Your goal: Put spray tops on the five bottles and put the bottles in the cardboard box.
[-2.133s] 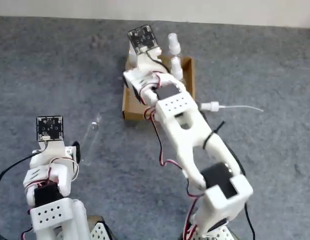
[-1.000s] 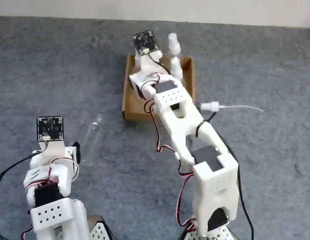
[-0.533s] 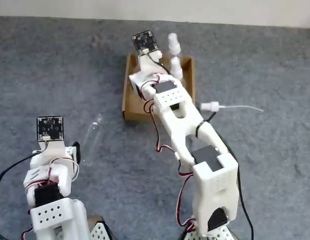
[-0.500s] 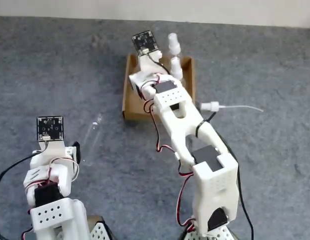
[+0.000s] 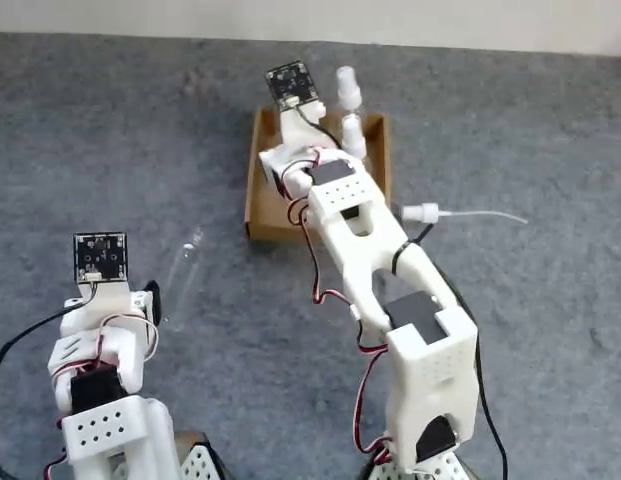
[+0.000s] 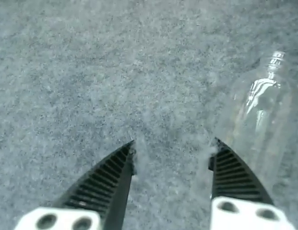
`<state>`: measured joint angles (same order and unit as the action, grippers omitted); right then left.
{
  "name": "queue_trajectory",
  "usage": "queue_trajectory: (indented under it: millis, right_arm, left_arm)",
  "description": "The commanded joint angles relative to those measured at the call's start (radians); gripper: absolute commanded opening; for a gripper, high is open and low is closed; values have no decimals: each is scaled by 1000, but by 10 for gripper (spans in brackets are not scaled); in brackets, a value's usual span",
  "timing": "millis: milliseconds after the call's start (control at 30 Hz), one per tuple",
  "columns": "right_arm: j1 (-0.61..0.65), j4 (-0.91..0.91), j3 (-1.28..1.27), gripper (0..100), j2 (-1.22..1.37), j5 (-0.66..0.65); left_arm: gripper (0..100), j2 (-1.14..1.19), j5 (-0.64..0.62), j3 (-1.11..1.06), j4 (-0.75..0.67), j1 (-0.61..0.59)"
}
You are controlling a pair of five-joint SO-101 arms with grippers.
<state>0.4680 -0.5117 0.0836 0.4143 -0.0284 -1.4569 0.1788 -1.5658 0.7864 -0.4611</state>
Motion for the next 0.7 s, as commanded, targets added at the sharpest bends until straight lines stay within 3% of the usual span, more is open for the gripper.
queue_trajectory:
  millis: [0, 467, 667]
  right_arm:
    - [19, -8, 48, 248, -58, 20]
    - [35, -13, 50, 257, -120, 21]
    - [36, -139, 56, 257, -188, 21]
  left_arm:
    - [207, -10, 6, 8, -21, 10]
    - [207, -10, 6, 8, -20, 10]
    - [207, -10, 6, 8, -21, 10]
